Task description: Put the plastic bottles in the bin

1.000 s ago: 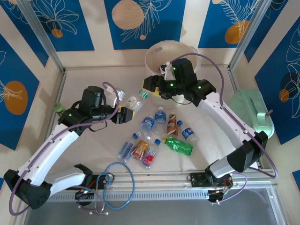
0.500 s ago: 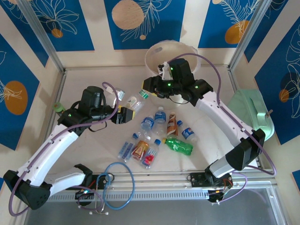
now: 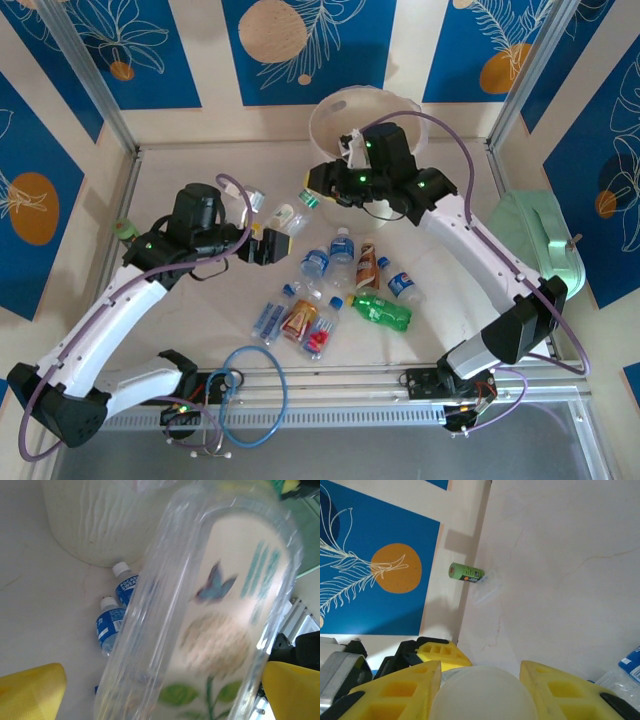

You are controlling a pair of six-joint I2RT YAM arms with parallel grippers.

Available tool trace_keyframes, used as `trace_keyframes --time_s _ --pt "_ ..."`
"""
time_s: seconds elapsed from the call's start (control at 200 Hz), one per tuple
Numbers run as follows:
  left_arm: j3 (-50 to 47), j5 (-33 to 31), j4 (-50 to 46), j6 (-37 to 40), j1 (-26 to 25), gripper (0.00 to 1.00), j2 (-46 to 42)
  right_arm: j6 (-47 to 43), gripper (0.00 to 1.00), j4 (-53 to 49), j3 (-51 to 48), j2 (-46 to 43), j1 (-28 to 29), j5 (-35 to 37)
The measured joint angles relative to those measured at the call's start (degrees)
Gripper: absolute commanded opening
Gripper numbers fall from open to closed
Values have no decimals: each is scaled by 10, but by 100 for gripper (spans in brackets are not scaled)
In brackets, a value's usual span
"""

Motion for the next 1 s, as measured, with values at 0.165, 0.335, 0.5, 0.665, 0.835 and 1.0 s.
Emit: trace_keyframes --time_s 0.165,0.335,0.5,0.665,0.835,1.0 --pt "0 -55 -28 -1 0 100 -34 -16 27 -16 70 0 -49 19" --pt "-5 -101 -42 -7 0 100 -78 -35 27 -17 136 -5 -99 47" --pt "-29 -115 -47 -18 0 100 -86 -37 27 -1 148 -12 -140 77" --pt "-59 -115 -56 -31 0 100 -79 -37 27 20 148 -7 -169 107" --pt "-65 -115 -57 -36 0 100 -78 -37 26 44 150 17 -187 125" --pt "-75 -114 -57 -37 0 100 -79 -37 26 48 163 63 -200 134"
